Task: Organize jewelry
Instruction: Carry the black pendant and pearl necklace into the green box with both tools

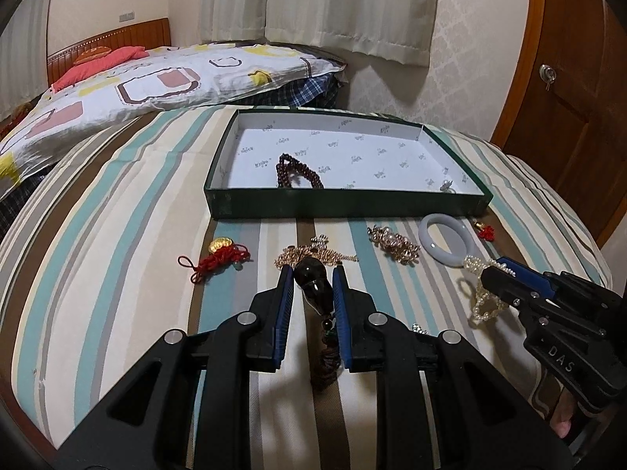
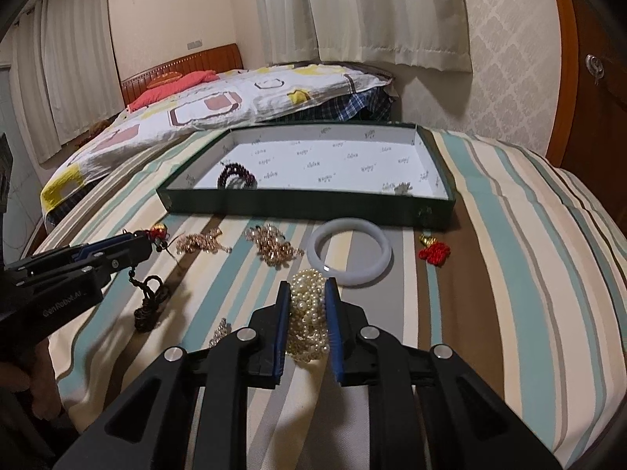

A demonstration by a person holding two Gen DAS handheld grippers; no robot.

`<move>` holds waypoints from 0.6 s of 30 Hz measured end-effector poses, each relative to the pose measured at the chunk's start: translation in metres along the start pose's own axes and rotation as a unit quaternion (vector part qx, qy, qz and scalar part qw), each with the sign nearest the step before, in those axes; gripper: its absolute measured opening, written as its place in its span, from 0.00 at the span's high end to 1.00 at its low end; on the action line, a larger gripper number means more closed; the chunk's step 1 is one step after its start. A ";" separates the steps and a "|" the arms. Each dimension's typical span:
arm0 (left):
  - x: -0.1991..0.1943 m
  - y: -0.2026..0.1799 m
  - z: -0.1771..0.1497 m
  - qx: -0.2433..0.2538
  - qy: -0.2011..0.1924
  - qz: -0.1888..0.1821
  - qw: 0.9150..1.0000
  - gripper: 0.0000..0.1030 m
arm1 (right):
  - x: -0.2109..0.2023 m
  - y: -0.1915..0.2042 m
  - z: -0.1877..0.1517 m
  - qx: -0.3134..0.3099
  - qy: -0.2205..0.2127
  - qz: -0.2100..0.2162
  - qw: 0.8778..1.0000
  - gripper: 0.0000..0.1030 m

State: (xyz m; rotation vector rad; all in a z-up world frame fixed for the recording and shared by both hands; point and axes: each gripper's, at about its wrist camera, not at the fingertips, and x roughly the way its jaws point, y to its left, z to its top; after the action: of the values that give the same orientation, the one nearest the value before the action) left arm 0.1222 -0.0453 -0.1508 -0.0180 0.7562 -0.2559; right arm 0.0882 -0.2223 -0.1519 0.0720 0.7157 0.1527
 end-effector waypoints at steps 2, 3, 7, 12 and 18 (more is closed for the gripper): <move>-0.001 -0.001 0.004 -0.001 -0.003 -0.003 1.000 0.81 | -0.003 -0.001 0.005 0.001 -0.007 0.001 1.000 0.82; -0.001 -0.002 0.006 -0.002 -0.005 -0.005 1.000 0.81 | -0.004 -0.002 0.009 0.002 -0.011 0.000 1.000 0.82; -0.004 -0.007 0.015 0.002 -0.015 -0.010 1.000 0.81 | -0.007 -0.004 0.022 0.004 -0.026 0.000 1.000 0.82; -0.002 -0.014 0.033 0.005 -0.028 -0.017 0.999 0.81 | -0.004 -0.010 0.044 0.009 -0.044 -0.001 0.999 0.82; 0.010 -0.028 0.071 0.007 -0.054 -0.032 0.998 0.81 | 0.010 -0.022 0.083 0.009 -0.068 -0.003 0.998 0.82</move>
State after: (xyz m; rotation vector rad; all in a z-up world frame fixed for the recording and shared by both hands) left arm 0.1709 -0.0802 -0.1027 -0.0425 0.6470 -0.3180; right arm 0.1525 -0.2432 -0.0983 0.0964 0.5810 0.1336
